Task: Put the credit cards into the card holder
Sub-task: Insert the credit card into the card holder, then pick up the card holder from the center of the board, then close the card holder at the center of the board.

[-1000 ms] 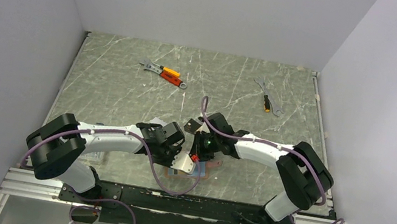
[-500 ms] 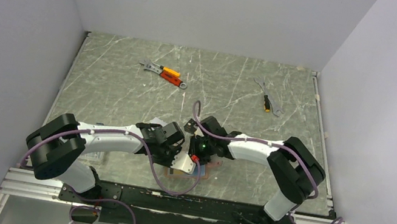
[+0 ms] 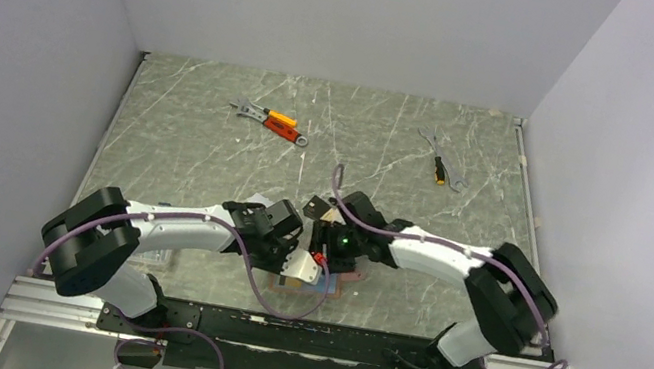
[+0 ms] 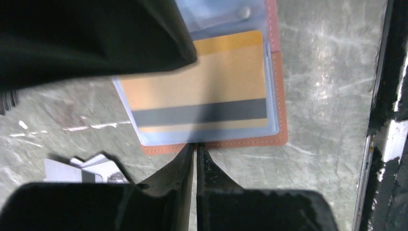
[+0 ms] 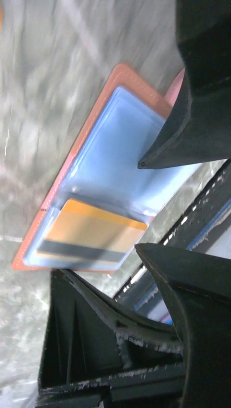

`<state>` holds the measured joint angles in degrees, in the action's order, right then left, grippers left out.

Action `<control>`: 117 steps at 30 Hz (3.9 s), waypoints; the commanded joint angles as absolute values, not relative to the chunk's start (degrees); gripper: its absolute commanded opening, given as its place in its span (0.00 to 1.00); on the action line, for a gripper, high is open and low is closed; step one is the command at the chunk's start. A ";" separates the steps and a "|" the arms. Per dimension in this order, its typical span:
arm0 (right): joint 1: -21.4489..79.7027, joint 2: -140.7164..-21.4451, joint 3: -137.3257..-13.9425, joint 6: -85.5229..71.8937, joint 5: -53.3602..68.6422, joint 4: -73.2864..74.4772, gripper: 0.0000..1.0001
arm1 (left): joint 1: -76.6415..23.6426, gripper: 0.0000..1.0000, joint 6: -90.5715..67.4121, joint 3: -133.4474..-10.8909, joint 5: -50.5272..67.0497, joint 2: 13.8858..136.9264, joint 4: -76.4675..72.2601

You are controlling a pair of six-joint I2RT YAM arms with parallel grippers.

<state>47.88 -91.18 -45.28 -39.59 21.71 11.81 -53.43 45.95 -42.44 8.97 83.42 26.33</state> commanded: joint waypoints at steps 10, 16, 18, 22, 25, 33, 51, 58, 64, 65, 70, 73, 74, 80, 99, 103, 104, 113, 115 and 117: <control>41.65 -64.09 -25.76 -46.40 20.36 11.82 0.74 | -51.99 0.11 45.63 -40.94 8.17 84.87 26.09; 38.70 -62.78 -19.90 -49.40 20.64 6.58 0.73 | -51.99 0.11 44.92 -41.22 8.92 84.14 25.16; 37.38 -64.76 -17.92 -50.43 22.68 1.68 0.73 | -51.99 0.11 44.61 -41.18 9.78 83.86 24.97; 36.82 -71.25 -16.80 -52.49 25.09 -8.57 0.71 | -52.44 0.11 44.72 -41.63 10.08 84.73 24.88; 36.82 -75.45 -16.79 -54.13 27.04 -14.89 0.69 | -52.68 0.11 45.16 -41.71 10.36 86.18 24.58; 34.80 -69.39 -14.58 -56.25 29.01 -19.77 0.66 | -53.26 0.10 45.89 -41.21 9.56 88.24 23.38; 37.37 -79.80 -21.47 -53.70 24.02 -17.77 0.19 | -53.26 0.09 44.41 -42.89 12.53 87.50 24.78; 38.89 -69.16 -25.19 -47.93 19.84 -6.40 0.00 | -44.02 0.12 42.81 -50.18 20.59 82.63 31.36; 44.34 -62.09 -31.82 -40.88 20.59 4.78 0.00 | -25.73 0.15 39.90 -58.16 38.29 79.84 33.81; 46.01 -61.48 -33.93 -39.66 19.58 7.30 0.00 | -23.40 0.15 38.81 -58.55 42.07 80.16 33.10; 50.84 -58.62 -45.14 -34.61 17.27 17.96 0.00 | -18.58 0.16 36.33 -60.34 54.57 82.83 33.42; 52.09 -53.87 -47.22 -32.63 16.80 17.03 0.00 | -18.28 0.14 37.53 -58.42 58.40 81.77 34.50; 52.15 -52.26 -46.51 -32.99 16.62 14.86 0.00 | -18.36 0.14 37.87 -57.05 59.75 80.52 34.46; 51.84 -49.83 -41.02 -35.31 17.02 3.65 0.00 | -19.09 0.15 43.64 -54.98 64.77 74.28 42.16; 47.05 -68.56 -37.10 -42.33 27.42 -10.47 0.00 | -25.35 0.14 43.50 -53.90 61.71 75.82 40.18; 46.33 -73.05 -36.40 -42.48 30.60 -12.24 0.00 | -28.44 0.14 41.90 -54.00 57.87 77.96 37.02; 46.09 -74.21 -36.11 -42.45 31.56 -12.76 0.00 | -29.45 0.14 41.17 -53.58 56.56 78.71 35.44; 45.41 -82.21 -30.58 -45.01 35.07 -21.06 0.00 | -38.51 0.12 42.30 -53.11 36.27 87.56 30.18; 44.95 -84.32 -29.39 -45.80 35.91 -23.36 0.00 | -41.40 0.11 42.63 -53.56 32.27 88.39 29.70; 44.93 -85.97 -28.54 -45.95 35.46 -24.21 0.00 | -43.56 0.11 42.20 -54.10 29.63 89.10 29.51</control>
